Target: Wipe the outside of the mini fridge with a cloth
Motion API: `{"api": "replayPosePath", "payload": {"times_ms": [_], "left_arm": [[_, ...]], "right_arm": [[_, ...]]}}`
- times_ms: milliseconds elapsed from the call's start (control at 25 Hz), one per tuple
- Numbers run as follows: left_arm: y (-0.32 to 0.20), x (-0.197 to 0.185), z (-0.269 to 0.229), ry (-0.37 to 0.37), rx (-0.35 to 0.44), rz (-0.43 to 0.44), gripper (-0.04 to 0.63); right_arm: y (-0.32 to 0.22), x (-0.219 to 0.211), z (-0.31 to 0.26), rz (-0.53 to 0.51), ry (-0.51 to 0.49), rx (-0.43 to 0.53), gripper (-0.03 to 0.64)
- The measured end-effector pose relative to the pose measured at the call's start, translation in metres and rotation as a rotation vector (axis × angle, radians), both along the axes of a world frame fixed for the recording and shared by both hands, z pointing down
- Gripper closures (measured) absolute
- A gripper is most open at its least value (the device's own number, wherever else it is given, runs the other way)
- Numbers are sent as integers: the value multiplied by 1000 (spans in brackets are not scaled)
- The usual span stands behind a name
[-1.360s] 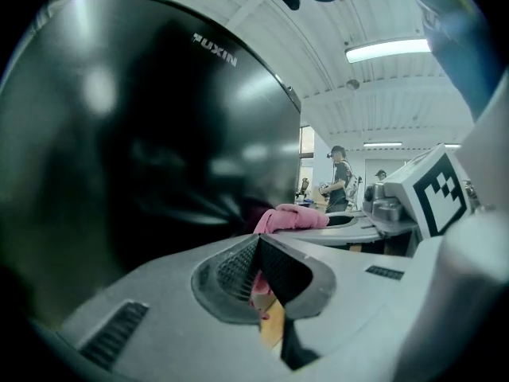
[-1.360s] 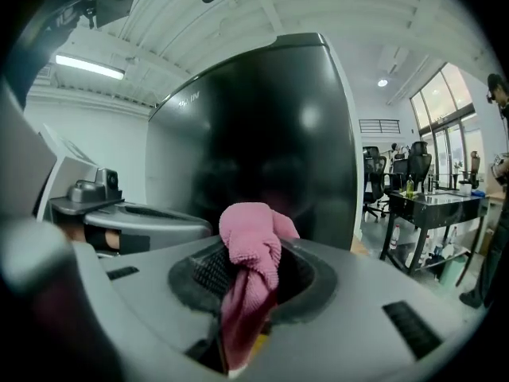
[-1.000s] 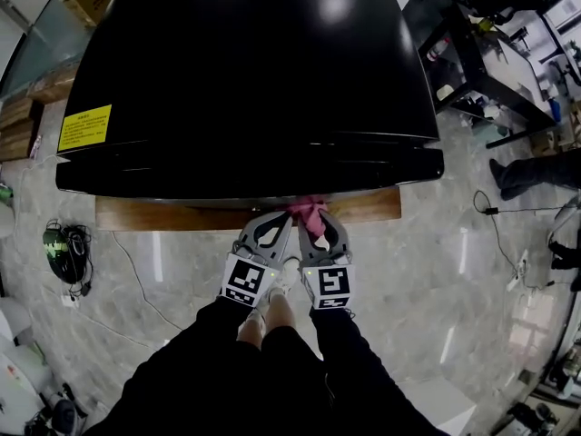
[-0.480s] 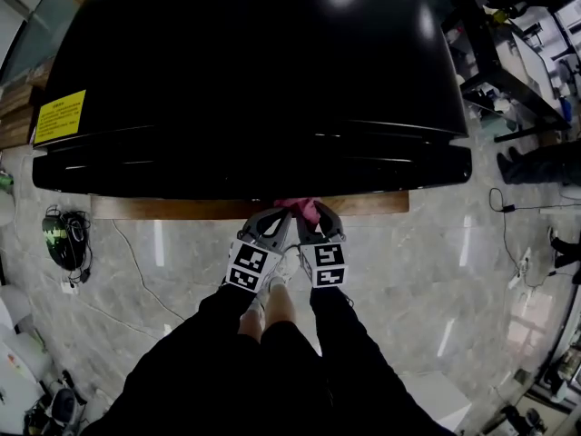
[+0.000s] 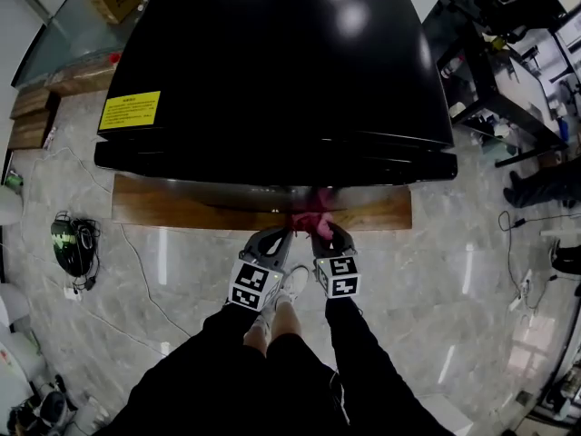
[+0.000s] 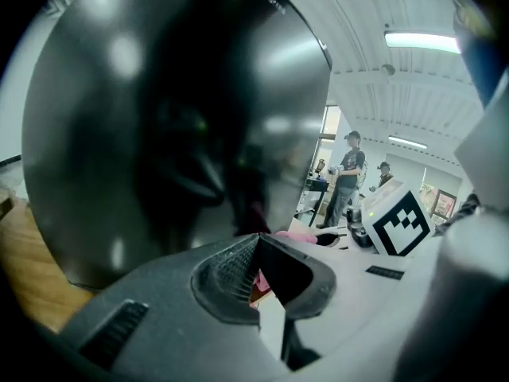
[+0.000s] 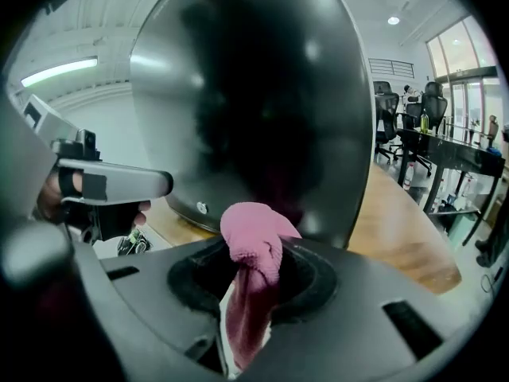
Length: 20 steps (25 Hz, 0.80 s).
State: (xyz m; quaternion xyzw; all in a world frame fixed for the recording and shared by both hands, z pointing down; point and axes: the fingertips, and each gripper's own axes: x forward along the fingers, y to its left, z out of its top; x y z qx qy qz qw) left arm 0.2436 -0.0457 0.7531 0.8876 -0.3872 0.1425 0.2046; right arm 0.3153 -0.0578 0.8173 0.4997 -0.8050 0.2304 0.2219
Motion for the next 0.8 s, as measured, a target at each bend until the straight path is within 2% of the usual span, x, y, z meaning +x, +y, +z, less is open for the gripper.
{"api": "replayPosePath", "payload": {"times_ms": [240, 360, 600, 800], "left_arm": [[40, -34, -90, 34, 124, 48, 589], [70, -44, -139, 52, 170, 93, 589], [120, -41, -225, 96, 253, 161, 589], [157, -18, -276, 139, 322, 246, 589]], "right_arm": [[48, -38, -111, 3, -44, 161, 500], [79, -54, -172, -4, -33, 257, 494], [133, -61, -267, 0, -26, 391, 498], [164, -34, -326, 56, -19, 479, 505]]}}
